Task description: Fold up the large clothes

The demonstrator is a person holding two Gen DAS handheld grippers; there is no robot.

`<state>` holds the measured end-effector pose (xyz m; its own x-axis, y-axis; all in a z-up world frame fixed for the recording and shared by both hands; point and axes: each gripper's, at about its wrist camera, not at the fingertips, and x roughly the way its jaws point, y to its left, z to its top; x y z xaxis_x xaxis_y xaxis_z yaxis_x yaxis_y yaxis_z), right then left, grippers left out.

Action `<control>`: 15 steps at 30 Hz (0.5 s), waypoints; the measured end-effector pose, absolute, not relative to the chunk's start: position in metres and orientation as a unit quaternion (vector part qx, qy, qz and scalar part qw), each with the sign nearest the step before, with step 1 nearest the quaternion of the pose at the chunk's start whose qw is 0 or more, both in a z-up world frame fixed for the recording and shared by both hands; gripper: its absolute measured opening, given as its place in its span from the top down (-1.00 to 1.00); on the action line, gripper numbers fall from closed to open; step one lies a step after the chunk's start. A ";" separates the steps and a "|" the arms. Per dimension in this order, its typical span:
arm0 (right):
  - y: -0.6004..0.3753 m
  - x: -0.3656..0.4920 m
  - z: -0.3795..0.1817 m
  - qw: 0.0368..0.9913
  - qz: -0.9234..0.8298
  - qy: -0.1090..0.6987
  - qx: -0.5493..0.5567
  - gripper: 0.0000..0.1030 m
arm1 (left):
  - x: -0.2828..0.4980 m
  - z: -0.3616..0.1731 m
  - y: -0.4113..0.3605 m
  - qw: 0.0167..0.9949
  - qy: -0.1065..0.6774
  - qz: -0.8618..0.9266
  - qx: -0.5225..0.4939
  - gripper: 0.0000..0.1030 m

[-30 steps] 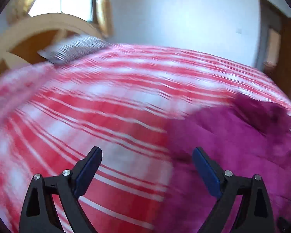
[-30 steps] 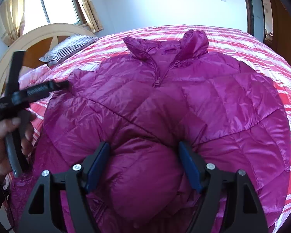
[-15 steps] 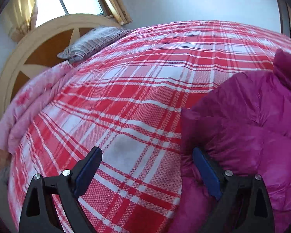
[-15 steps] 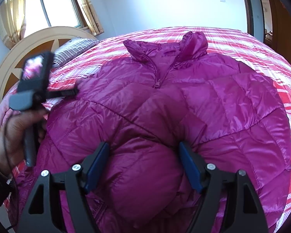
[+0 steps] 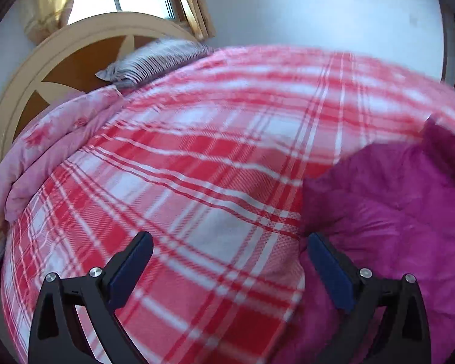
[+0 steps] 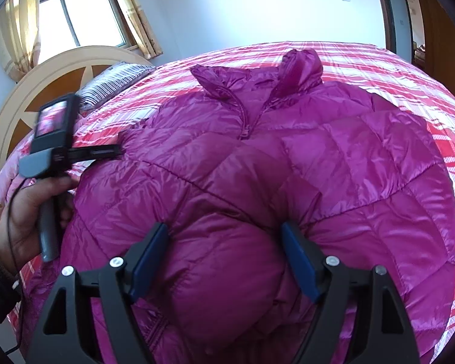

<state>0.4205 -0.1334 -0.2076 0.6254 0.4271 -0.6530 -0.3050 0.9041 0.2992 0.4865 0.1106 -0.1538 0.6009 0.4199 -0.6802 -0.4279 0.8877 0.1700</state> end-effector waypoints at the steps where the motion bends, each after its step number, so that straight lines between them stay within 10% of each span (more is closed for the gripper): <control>1: -0.133 0.421 -0.208 0.898 0.205 0.382 0.081 -0.59 | 0.474 -0.144 0.107 0.904 0.367 0.220 -0.018 -0.98; 15: -0.132 0.421 -0.209 0.896 0.206 0.385 0.077 -0.69 | 0.469 -0.194 0.085 0.886 0.444 0.103 -0.086 -0.98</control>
